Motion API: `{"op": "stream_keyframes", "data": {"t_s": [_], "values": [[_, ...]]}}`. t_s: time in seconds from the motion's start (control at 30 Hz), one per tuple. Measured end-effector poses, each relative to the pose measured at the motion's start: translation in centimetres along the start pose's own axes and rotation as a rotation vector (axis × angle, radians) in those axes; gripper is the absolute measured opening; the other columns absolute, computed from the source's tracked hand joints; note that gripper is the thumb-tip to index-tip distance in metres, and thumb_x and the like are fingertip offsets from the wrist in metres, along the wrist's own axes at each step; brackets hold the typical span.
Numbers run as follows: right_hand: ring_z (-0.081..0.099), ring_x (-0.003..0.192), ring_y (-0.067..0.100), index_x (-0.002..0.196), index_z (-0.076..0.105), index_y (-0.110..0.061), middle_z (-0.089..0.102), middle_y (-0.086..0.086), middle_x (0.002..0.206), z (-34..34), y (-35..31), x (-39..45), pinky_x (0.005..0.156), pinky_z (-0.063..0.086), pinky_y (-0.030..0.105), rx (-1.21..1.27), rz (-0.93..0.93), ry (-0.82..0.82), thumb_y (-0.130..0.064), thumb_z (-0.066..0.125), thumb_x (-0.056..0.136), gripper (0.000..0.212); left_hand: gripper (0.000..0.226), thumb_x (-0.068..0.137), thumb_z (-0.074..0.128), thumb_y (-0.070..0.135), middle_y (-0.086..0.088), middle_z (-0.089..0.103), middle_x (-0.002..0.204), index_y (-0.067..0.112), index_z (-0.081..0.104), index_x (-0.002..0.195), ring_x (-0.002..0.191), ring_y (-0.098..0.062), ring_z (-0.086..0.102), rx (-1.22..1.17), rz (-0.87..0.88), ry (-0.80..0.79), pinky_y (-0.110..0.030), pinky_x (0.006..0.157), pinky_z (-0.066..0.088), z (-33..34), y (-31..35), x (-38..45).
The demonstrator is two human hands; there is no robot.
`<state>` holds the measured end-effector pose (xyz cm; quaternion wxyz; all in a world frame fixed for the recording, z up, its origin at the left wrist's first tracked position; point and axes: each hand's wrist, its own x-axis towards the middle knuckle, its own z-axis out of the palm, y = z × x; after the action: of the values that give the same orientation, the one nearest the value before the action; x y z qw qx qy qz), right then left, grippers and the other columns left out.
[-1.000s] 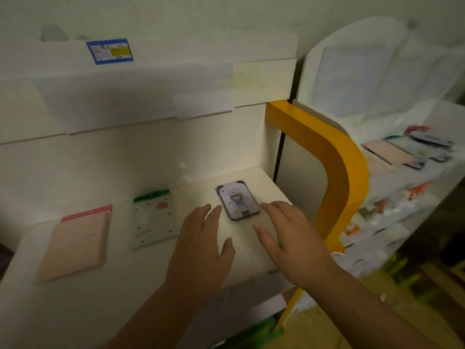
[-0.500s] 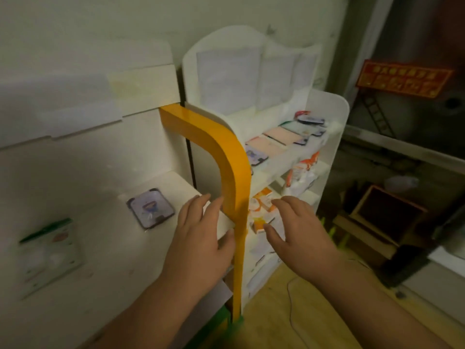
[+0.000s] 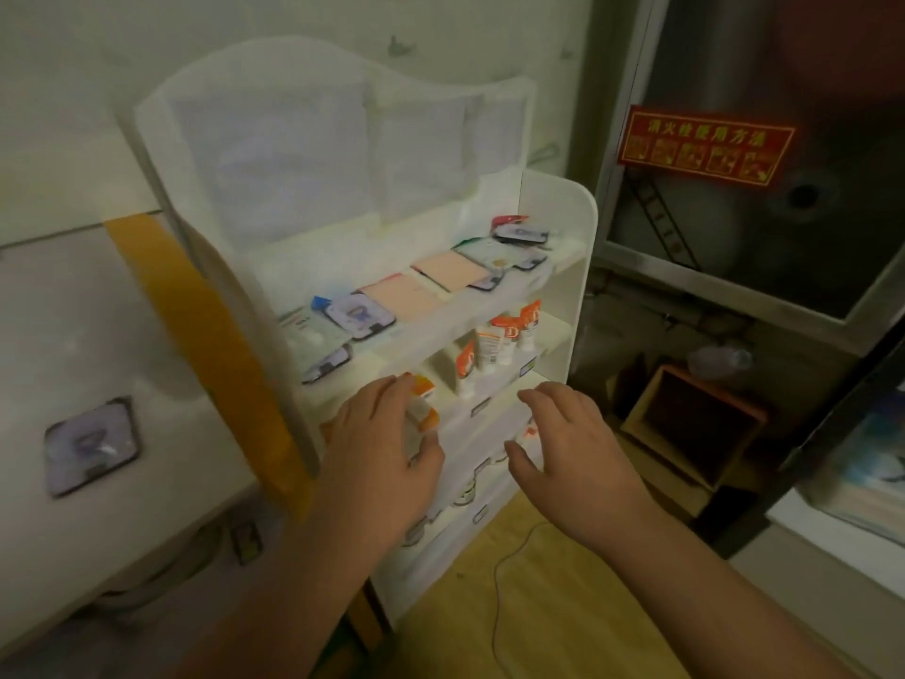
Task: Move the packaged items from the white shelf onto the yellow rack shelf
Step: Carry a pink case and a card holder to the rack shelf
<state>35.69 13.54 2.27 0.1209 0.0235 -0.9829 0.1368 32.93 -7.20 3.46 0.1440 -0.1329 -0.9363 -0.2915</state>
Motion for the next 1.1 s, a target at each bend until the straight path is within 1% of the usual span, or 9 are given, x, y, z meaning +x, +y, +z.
{"op": "stream_keyframes", "data": {"t_s": [0.2, 0.37, 0.5, 0.6, 0.7, 0.77, 0.87, 1.0, 1.1], "values": [[0.034, 0.135, 0.015, 0.145, 0.037, -0.024, 0.039, -0.006, 0.146, 0.0, 4.1, 2.2, 0.111, 0.033, 0.030, 0.065, -0.036, -0.030, -0.050, 0.047, 0.093, 0.059, 0.061, 0.084, 0.059, 0.041, 0.008, 0.045, 0.133, 0.032, 0.035, 0.140, 0.123, -0.015, 0.043, 0.047, -0.134, -0.037, -0.040, 0.100, 0.047, 3.2, 1.9, 1.8], [0.031, 0.137, 0.015, 0.146, 0.035, -0.026, 0.038, -0.006, 0.148, 1.3, 5.5, 5.4, 0.112, 0.031, 0.031, 0.100, -0.064, -0.063, -0.051, 0.047, 0.094, 0.059, 0.064, 0.086, 0.062, 0.043, 0.006, 0.044, 0.135, 0.029, 0.033, 0.141, 0.124, -0.014, 0.042, 0.085, -0.215, -0.045, -0.032, 0.102, 0.039, 5.5, 1.5, 4.6], [0.031, 0.137, 0.015, 0.146, 0.035, -0.027, 0.037, -0.006, 0.149, 2.6, 5.8, 9.3, 0.112, 0.030, 0.031, 0.076, -0.105, -0.089, -0.052, 0.046, 0.094, 0.059, 0.069, 0.087, 0.058, 0.048, 0.004, 0.038, 0.144, 0.031, 0.026, 0.146, 0.133, -0.017, 0.038, 0.081, -0.289, -0.046, -0.038, 0.107, 0.039, 7.1, -0.1, 7.7], [0.031, 0.137, 0.015, 0.145, 0.035, -0.026, 0.036, -0.005, 0.149, 3.0, 6.0, 13.2, 0.112, 0.029, 0.029, 0.039, -0.157, -0.110, -0.052, 0.045, 0.094, 0.058, 0.073, 0.088, 0.055, 0.052, 0.000, 0.030, 0.153, 0.029, 0.023, 0.149, 0.141, -0.022, 0.028, 0.095, -0.362, -0.052, -0.043, 0.114, 0.032, 8.0, -2.2, 10.9], [0.030, 0.138, 0.017, 0.145, 0.036, -0.024, 0.036, -0.004, 0.149, 3.2, 6.2, 17.4, 0.113, 0.028, 0.029, 0.010, -0.184, -0.112, -0.050, 0.047, 0.094, 0.058, 0.076, 0.085, 0.051, 0.058, -0.007, 0.027, 0.155, 0.029, 0.023, 0.149, 0.142, -0.027, 0.027, 0.091, -0.400, -0.006, -0.047, 0.113, 0.033, 9.0, -4.9, 14.6], [0.032, 0.135, 0.016, 0.143, 0.038, -0.026, 0.037, -0.004, 0.147, 3.5, 6.2, 20.0, 0.112, 0.029, 0.029, 0.005, -0.199, -0.114, -0.049, 0.048, 0.094, 0.056, 0.078, 0.084, 0.051, 0.057, -0.009, 0.022, 0.157, 0.027, 0.020, 0.150, 0.142, -0.029, 0.026, 0.109, -0.429, 0.025, -0.048, 0.113, 0.034, 9.5, -6.2, 16.8], [0.036, 0.129, 0.016, 0.139, 0.041, -0.025, 0.041, -0.005, 0.141, 4.5, 6.0, 23.4, 0.108, 0.033, 0.029, -0.001, -0.219, -0.113, -0.048, 0.049, 0.093, 0.052, 0.081, 0.088, 0.045, 0.060, -0.010, 0.015, 0.161, 0.024, 0.015, 0.153, 0.146, -0.031, 0.018, 0.195, -0.443, 0.002, -0.045, 0.117, 0.024, 10.1, -7.9, 19.7], [0.035, 0.131, 0.016, 0.143, 0.039, -0.025, 0.040, -0.005, 0.143, 6.0, 5.9, 26.8, 0.110, 0.032, 0.030, 0.027, -0.201, -0.148, -0.047, 0.048, 0.094, 0.055, 0.085, 0.080, 0.039, 0.070, -0.013, 0.031, 0.153, 0.023, 0.024, 0.149, 0.135, -0.033, 0.035, 0.258, -0.483, -0.058, -0.049, 0.108, 0.037, 11.1, -10.5, 23.5], [0.034, 0.131, 0.016, 0.143, 0.039, -0.024, 0.040, -0.004, 0.143, 7.4, 6.4, 28.8, 0.111, 0.031, 0.031, 0.053, -0.220, -0.184, -0.044, 0.048, 0.095, 0.053, 0.083, 0.081, 0.029, 0.072, -0.011, 0.029, 0.154, 0.023, 0.023, 0.148, 0.134, -0.036, 0.035, 0.379, -0.503, -0.142, -0.053, 0.108, 0.031, 11.7, -11.7, 25.8]]}}
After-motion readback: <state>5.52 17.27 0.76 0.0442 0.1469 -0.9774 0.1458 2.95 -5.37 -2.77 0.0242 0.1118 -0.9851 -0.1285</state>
